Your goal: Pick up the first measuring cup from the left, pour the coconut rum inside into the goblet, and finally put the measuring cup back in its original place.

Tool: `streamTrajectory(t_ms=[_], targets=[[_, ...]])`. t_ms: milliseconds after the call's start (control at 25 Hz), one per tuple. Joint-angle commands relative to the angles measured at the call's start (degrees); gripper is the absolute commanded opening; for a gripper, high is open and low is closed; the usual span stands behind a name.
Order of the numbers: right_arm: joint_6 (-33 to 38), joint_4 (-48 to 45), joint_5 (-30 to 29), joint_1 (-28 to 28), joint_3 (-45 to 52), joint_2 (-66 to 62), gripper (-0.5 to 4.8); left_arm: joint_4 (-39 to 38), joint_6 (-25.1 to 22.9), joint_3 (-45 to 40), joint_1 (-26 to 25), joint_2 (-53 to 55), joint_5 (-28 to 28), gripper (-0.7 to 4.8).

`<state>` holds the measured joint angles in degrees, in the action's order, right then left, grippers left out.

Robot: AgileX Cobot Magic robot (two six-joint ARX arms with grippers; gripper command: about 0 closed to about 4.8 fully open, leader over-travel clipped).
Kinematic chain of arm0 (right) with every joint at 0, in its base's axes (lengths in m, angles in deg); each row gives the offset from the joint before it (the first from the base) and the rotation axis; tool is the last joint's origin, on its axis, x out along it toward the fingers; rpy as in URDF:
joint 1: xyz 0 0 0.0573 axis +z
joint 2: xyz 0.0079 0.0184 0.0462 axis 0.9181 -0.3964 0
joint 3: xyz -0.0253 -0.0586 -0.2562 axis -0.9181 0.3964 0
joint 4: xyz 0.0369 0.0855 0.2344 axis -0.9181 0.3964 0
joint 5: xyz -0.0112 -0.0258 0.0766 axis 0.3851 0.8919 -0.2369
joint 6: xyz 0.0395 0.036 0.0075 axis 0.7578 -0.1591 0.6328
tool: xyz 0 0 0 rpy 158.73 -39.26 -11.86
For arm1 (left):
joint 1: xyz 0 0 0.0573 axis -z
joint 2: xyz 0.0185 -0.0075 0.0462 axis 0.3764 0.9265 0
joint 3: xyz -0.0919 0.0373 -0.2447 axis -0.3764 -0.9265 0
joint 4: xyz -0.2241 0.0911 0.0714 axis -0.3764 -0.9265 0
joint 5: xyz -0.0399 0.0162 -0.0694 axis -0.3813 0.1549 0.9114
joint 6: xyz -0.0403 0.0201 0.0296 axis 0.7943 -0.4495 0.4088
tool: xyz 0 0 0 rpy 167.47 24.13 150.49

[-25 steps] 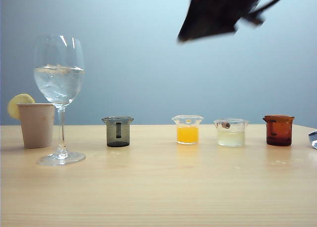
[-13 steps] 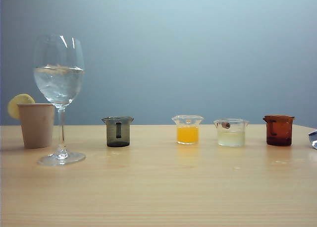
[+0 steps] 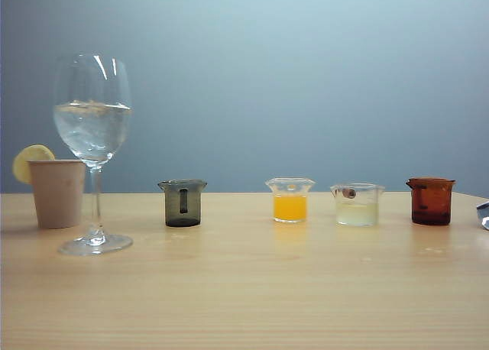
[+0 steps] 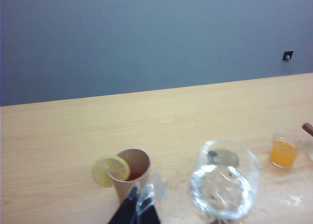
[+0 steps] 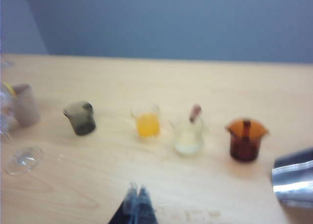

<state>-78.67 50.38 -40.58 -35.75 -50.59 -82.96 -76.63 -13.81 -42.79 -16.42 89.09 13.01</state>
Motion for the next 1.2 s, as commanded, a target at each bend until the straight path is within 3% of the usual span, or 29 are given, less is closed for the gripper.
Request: streamTrajectory(t_ms=[40, 280, 599, 799, 999, 1079, 1198], targets=[[3.02, -2.36, 0.39, -0.11, 4.85, 1.18, -0.08, 1.01, -0.11, -5.27, -2.99, -6.05, -0.15, -0.05], [3.04, -11.93, 0.09, -0.13, 15.98, 1.27, -0.07, -0.11, -0.13, -17.18, -9.01, -20.28, 0.2, -0.05], [3.06, -18.62, 0.17, -2.67, 26.69, 1.25, -0.06, -0.07, -0.13, -27.67, -9.73, -21.05, 0.17, -0.05], [3.04, -20.72, -0.13, -12.17, 27.76, 1.25, -0.06, -0.07, -0.13, -34.95, -9.55, -21.05, 0.17, -0.05], [2.99, -25.62, -4.74, -27.71, 27.82, 1.22, -0.06, 8.11, -0.11, -36.98, -8.39, -21.05, 0.17, -0.05], [2.99, -27.71, -5.51, -31.91, 27.8, 1.22, -0.06, 12.46, -0.13, -38.56, -7.65, -21.05, 0.0, -0.05], [3.02, -31.91, -5.51, -35.17, 27.71, 1.27, 0.22, 12.68, -0.13, -38.53, -6.4, -21.05, 0.2, -0.05]])
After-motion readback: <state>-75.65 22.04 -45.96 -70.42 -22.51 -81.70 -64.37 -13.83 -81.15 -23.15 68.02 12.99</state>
